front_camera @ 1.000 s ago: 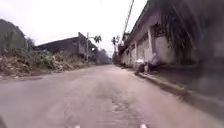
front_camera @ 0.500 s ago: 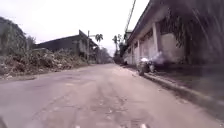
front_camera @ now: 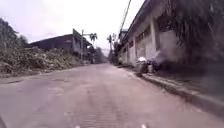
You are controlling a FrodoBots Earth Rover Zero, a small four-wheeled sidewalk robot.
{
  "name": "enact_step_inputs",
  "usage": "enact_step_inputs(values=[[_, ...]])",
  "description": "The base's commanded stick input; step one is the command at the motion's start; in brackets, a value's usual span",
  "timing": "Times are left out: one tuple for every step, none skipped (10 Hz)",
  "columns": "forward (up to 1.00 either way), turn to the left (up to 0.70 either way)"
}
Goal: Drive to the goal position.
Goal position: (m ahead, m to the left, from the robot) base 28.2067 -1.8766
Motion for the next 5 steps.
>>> enact_step_inputs(values=[[1.0,0.0],[1.0,0.0],[1.0,0.0],[1.0,0.0],[1.0,0.0]])
